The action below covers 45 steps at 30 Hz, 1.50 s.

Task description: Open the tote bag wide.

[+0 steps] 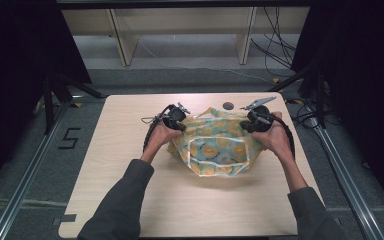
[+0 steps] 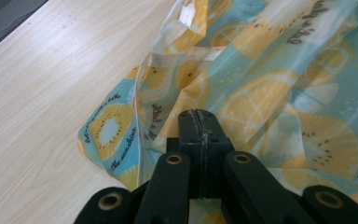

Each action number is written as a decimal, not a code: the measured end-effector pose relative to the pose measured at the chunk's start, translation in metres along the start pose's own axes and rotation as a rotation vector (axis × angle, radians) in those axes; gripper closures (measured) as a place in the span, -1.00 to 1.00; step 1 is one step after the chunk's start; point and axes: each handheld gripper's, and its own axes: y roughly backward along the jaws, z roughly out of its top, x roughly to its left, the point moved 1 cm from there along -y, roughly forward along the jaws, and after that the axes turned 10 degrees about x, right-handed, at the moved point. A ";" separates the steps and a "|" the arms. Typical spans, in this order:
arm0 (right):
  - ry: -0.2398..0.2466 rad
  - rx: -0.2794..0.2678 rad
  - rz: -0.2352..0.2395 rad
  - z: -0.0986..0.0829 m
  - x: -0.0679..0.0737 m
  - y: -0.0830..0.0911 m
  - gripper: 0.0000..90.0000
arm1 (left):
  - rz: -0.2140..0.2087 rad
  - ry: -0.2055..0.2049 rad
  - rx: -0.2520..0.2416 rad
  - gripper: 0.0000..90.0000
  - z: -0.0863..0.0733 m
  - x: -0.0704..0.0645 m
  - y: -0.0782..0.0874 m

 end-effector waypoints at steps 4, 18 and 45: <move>-0.066 0.050 -0.053 -0.007 -0.040 -0.031 1.00 | -0.008 -0.021 -0.006 0.96 -0.001 -0.002 0.002; -0.056 -0.001 -0.014 -0.016 -0.036 -0.014 0.92 | -0.031 -0.158 -0.063 0.44 0.023 -0.036 0.024; 0.195 0.085 0.242 -0.007 0.048 -0.038 0.89 | -0.106 -0.217 0.026 0.78 0.040 -0.045 -0.009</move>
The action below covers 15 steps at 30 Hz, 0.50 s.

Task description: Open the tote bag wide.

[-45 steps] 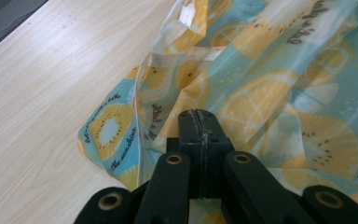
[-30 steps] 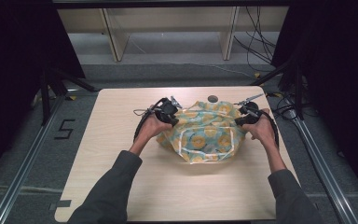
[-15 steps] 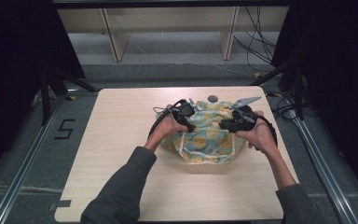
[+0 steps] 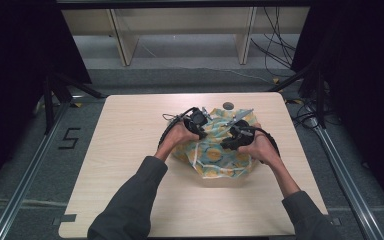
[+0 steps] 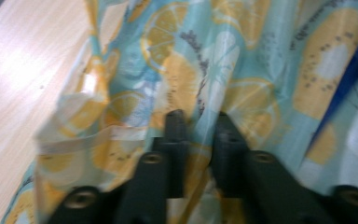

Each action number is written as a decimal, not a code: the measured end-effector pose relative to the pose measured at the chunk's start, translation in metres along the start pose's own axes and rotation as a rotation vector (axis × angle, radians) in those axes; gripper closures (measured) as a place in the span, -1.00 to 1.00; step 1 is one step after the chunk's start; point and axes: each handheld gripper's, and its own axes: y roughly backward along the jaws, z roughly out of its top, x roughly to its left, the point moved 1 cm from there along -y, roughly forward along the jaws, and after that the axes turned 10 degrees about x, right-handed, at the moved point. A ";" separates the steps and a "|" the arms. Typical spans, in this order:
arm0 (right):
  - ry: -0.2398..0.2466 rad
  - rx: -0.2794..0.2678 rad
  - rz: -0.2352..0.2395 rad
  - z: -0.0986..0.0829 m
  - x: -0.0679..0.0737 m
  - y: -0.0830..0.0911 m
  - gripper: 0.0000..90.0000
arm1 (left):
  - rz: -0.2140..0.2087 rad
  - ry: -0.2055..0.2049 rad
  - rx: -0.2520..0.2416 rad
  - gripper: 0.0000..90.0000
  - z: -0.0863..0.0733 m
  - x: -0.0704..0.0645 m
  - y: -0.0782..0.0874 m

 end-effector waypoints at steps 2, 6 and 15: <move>0.027 -0.020 0.044 -0.008 0.011 0.003 1.00 | 0.004 0.035 -0.022 0.94 0.000 0.004 0.002; 0.064 -0.015 0.105 -0.024 0.030 0.010 1.00 | 0.020 0.089 -0.029 0.97 0.000 0.013 0.005; 0.120 0.054 0.185 -0.072 0.082 -0.007 1.00 | 0.052 0.189 -0.001 0.98 -0.003 0.036 -0.007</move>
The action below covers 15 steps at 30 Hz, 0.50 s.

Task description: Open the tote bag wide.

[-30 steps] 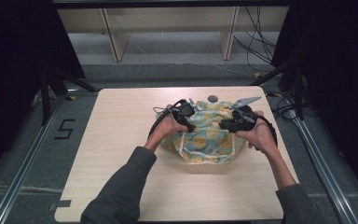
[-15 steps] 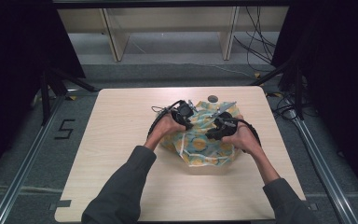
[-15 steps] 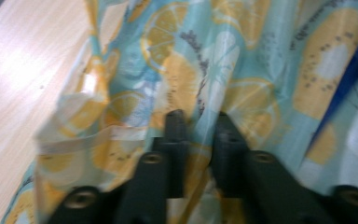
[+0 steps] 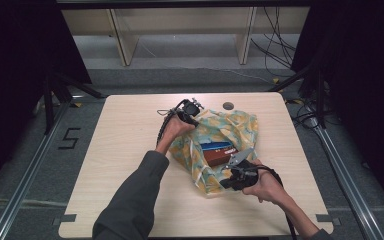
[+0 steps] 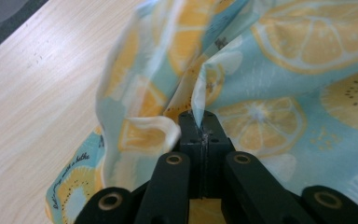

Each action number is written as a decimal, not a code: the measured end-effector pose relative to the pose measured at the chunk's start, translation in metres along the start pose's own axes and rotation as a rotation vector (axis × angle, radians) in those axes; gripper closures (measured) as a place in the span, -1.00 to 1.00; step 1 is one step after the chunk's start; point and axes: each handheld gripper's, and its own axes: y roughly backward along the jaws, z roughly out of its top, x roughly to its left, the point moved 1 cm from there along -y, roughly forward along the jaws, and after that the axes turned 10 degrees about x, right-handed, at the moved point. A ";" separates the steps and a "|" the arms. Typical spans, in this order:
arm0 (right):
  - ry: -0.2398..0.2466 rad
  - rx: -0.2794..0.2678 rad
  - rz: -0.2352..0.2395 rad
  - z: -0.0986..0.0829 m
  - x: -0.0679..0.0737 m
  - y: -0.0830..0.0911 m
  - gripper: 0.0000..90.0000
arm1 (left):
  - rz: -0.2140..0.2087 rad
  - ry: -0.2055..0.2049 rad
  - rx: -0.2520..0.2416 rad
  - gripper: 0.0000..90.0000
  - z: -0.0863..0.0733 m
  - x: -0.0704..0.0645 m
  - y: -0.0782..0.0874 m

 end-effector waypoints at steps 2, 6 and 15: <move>0.013 0.012 0.006 -0.002 0.002 -0.003 1.00 | 0.001 0.017 -0.005 0.97 0.000 0.002 -0.002; -0.049 -0.060 0.006 0.003 -0.005 0.011 0.75 | 0.000 -0.003 -0.011 0.88 0.000 -0.003 0.002; -0.171 -0.205 -0.289 0.025 -0.058 0.062 0.78 | -0.019 -0.043 -0.025 0.15 -0.003 -0.022 0.025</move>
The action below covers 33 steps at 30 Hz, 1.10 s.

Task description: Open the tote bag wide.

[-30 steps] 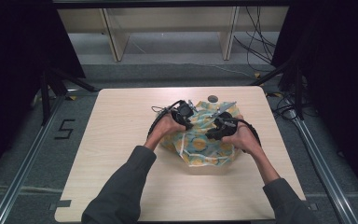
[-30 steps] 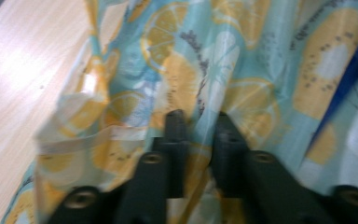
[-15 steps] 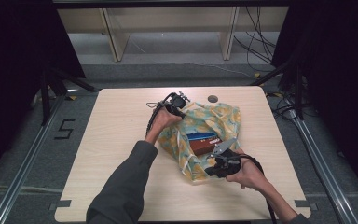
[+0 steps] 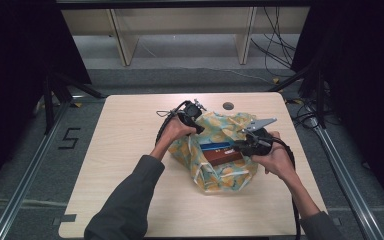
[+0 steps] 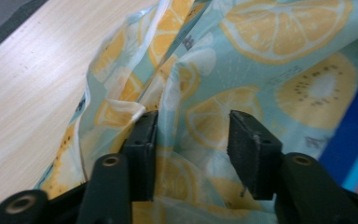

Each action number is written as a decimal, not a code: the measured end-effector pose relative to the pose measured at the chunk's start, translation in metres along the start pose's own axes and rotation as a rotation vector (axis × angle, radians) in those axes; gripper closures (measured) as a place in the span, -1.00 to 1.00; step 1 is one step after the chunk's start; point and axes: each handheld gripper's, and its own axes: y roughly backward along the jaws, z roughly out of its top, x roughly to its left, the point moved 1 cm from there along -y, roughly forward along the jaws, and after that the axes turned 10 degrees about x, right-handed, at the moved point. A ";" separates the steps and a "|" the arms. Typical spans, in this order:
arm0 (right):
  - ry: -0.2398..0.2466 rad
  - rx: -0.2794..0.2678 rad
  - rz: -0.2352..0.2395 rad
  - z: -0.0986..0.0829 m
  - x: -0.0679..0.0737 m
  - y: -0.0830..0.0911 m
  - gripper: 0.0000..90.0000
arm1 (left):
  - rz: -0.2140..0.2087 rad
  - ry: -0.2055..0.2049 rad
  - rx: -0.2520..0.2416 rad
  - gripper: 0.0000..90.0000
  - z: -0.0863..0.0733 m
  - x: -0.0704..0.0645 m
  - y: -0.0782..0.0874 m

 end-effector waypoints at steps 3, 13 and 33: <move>-0.029 0.001 -0.010 0.001 -0.009 -0.010 0.84 | 0.007 -0.004 -0.015 0.11 -0.002 -0.004 0.010; 0.009 0.032 0.000 0.011 -0.006 -0.018 0.93 | 0.019 -0.065 -0.052 0.45 -0.021 -0.020 0.033; -0.166 0.143 -0.110 0.031 -0.075 -0.061 1.00 | -0.044 -0.080 -0.080 0.86 -0.050 -0.023 0.018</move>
